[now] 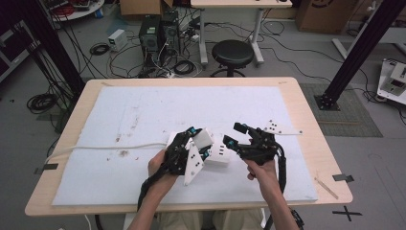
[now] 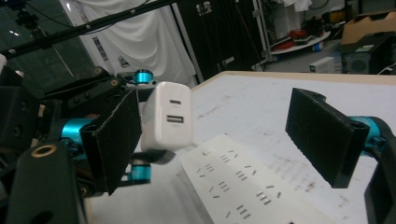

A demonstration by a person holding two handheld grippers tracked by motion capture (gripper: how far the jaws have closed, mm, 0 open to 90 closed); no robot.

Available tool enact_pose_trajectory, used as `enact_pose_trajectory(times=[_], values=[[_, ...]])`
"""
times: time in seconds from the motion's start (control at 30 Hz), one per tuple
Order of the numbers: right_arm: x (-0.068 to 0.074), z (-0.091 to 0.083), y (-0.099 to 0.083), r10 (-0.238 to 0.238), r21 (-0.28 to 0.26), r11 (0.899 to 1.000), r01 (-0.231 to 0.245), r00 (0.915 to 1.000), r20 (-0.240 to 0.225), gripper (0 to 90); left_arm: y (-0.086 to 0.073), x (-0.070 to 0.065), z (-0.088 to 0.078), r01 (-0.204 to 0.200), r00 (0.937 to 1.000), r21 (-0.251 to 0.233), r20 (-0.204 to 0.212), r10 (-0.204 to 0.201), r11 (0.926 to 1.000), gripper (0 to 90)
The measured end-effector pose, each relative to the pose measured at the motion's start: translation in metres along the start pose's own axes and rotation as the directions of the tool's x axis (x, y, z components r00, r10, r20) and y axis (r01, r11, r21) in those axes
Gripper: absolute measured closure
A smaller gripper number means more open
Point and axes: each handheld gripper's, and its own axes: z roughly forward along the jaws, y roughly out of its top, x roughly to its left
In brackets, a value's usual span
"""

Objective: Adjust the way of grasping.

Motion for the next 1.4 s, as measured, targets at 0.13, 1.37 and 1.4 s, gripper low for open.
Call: enact_pose_trajectory(times=[0.13, 1.37, 1.4], values=[[0.001, 0.006, 0.0, 0.017, 0.016, 1.0, -0.017, 0.9996, -0.021, 18.9, 0.003, -0.002, 0.002, -0.001, 1.0, -0.01, -0.009, 0.001, 0.9999, 42.4], [0.006, 0.03, -0.007, 0.057, 0.101, 0.994, -0.04, 0.9836, -0.171, 42.1, 0.019, -0.015, 0.008, -0.025, 0.9997, -0.059, 0.0, 0.025, 0.9979, 42.4], [0.006, 0.03, -0.007, 0.056, 0.1, 0.994, -0.039, 0.9836, -0.172, 42.7, 0.019, -0.015, 0.008, -0.025, 0.9997, -0.058, 0.001, 0.026, 0.998, 42.4]])
